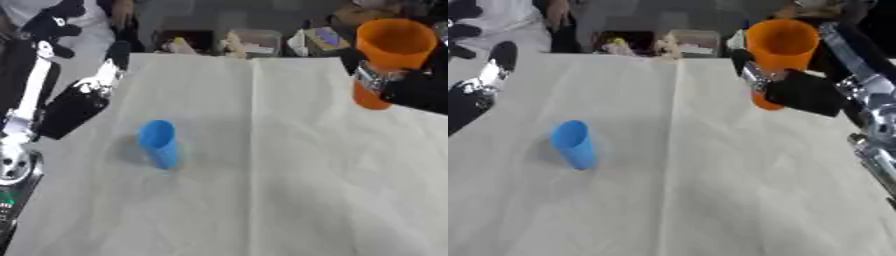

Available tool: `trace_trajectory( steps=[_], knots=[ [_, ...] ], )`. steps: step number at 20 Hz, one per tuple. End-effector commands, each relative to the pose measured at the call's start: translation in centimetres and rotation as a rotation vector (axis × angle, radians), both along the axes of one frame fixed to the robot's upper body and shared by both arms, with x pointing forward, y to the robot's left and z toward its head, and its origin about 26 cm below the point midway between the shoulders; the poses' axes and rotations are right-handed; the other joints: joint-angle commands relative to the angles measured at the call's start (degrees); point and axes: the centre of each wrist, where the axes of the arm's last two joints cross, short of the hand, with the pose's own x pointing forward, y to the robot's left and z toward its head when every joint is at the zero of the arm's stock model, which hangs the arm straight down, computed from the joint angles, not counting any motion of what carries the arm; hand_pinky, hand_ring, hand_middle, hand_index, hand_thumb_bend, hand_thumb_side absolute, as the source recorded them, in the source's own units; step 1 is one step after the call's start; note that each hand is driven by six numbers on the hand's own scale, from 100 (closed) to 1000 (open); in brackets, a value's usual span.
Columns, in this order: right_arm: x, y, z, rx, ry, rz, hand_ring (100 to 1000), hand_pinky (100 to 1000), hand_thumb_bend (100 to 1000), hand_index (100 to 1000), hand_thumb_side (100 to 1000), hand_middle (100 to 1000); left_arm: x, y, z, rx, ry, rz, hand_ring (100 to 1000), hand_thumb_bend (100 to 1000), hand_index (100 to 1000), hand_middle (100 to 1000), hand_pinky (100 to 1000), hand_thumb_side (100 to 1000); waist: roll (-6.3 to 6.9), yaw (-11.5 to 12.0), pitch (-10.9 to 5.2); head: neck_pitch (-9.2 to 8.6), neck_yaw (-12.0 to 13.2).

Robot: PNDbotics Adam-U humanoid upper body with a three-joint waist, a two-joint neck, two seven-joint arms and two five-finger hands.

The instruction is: Pour the contents of one cup into another cup.

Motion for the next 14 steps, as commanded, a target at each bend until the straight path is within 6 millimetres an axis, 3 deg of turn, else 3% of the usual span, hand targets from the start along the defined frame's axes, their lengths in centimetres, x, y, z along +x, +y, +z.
trace_trajectory(
  steps=[1,4,5,14],
  knots=[
    [-0.6,-0.5,1.0,-0.005,-0.024,-0.012,499,520,100,617,409,509,0.1,0.4,0.4,0.061,0.020,0.008,903,431,1000,908,786,945,-0.08,-0.04,-1.54,0.33,0.05],
    [-0.6,-0.6,1.0,-0.003,-0.022,-0.019,497,517,100,615,410,507,0.3,0.5,0.2,0.107,0.069,-0.014,948,642,1000,965,851,968,-0.02,0.00,-1.61,0.28,-0.17],
    [-0.6,-0.7,1.0,-0.002,-0.023,-0.021,497,516,100,614,410,507,0.3,0.6,0.2,0.127,0.090,-0.022,949,675,1000,971,853,955,0.02,0.03,-1.64,0.24,-0.28],
    [-0.6,-0.7,1.1,0.001,-0.027,-0.020,493,510,100,611,413,504,0.8,1.7,-0.4,0.089,0.248,-0.047,940,800,1000,971,836,958,0.00,-0.20,-1.79,-0.20,-0.69]
  ],
)
